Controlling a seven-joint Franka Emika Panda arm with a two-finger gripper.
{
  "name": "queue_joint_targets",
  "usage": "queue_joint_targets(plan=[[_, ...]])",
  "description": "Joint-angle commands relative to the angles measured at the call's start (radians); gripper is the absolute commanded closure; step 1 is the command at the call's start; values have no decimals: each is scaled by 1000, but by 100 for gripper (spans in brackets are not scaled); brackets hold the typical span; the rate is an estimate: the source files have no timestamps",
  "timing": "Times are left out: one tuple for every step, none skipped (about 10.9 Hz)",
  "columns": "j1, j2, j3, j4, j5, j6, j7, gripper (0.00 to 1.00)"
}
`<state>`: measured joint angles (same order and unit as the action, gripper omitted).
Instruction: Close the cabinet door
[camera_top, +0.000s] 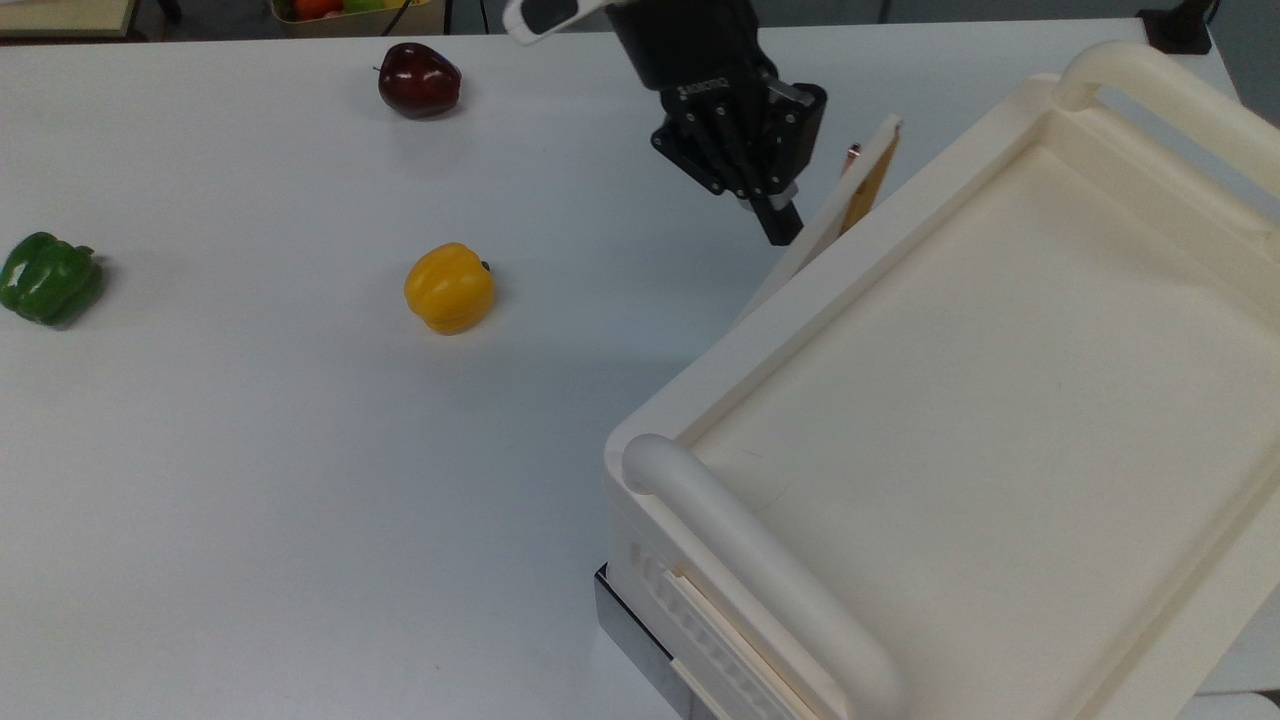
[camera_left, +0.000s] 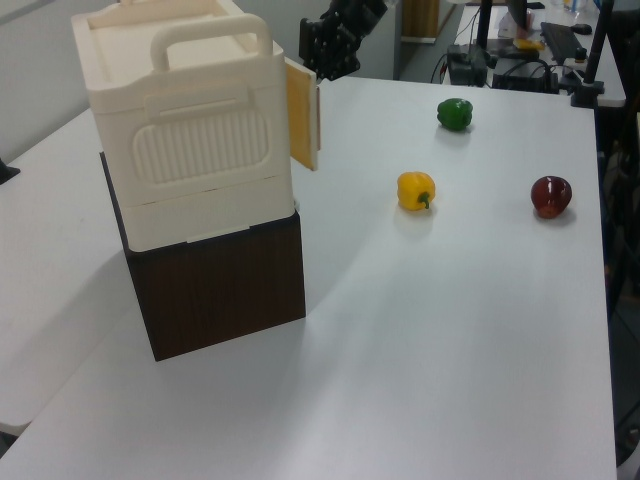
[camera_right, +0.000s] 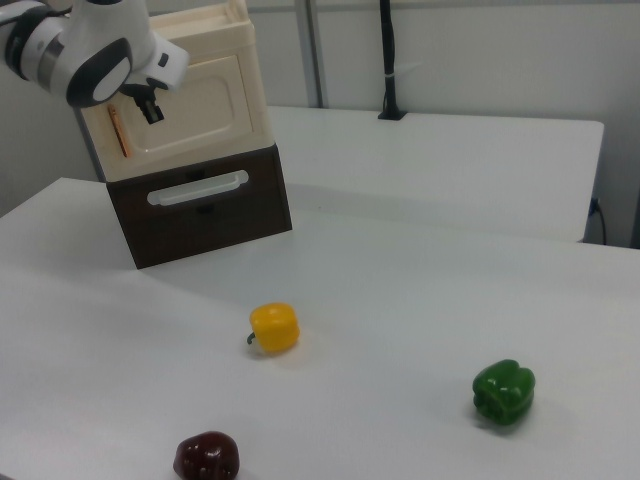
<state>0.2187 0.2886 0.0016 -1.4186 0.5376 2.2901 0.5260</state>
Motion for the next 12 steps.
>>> queue_joint_targets(plan=[[47, 27, -8, 17, -22, 81, 6, 100], [51, 38, -8, 20, -27, 103, 11, 100], [69, 53, -8, 33, -28, 130, 14, 100], [73, 67, -9, 40, -28, 152, 16, 100], [76, 72, -11, 44, -28, 170, 16, 100], [79, 73, -12, 44, -28, 187, 16, 100], [86, 72, -17, 46, -28, 201, 16, 100], [93, 73, -18, 44, -30, 213, 16, 100], [97, 73, -18, 44, -30, 230, 14, 100], [97, 70, -18, 44, -33, 227, 12, 100], [96, 70, -20, 41, -50, 221, 11, 100], [90, 61, -22, 30, -79, 204, 8, 100]])
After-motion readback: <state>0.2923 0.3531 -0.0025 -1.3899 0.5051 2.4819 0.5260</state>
